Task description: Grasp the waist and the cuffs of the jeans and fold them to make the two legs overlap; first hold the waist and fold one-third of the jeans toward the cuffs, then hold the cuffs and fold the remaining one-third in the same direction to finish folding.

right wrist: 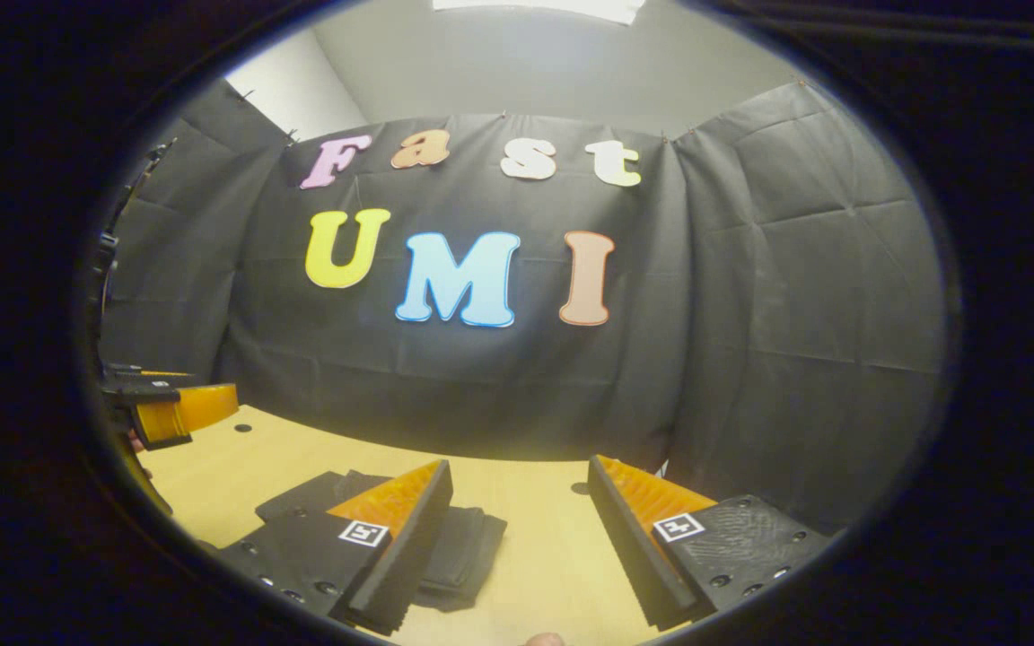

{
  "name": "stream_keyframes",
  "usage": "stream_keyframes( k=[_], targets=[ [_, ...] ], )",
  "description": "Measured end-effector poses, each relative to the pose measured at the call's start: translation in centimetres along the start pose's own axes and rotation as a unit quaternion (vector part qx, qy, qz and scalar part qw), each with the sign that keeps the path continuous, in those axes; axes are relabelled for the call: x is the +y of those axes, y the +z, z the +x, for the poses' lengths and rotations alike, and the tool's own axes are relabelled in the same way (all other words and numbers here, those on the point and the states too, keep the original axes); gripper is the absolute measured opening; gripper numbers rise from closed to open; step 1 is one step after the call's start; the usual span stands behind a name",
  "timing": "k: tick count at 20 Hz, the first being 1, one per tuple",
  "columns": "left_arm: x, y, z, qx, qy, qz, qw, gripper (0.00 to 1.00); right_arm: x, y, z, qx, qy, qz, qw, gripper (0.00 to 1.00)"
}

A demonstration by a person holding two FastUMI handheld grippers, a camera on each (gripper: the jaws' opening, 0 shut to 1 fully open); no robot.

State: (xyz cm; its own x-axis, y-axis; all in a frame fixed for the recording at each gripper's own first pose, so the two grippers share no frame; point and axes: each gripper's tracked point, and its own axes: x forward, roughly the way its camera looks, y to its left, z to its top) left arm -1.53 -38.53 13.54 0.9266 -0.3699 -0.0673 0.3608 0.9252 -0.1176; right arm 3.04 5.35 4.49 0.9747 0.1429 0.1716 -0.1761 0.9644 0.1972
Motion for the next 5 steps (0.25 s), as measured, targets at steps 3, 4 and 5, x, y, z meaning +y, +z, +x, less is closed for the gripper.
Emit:
stream_keyframes(
  k=[3,4,5],
  targets=[
    [0.61,0.55,0.13,-0.008,-0.001,-0.001,1.000,0.98,0.64,0.61,0.31,-0.002,-0.001,0.011,1.000,0.93],
    [0.63,0.34,0.18,-0.006,0.002,0.001,1.000,0.98,0.48,0.72,-0.13,-0.005,-0.001,0.008,1.000,0.94],
    [0.71,0.45,0.08,-0.007,0.004,0.001,1.000,0.98,0.35,1.11,-0.33,-0.010,-0.001,0.005,1.000,0.94]
  ],
)
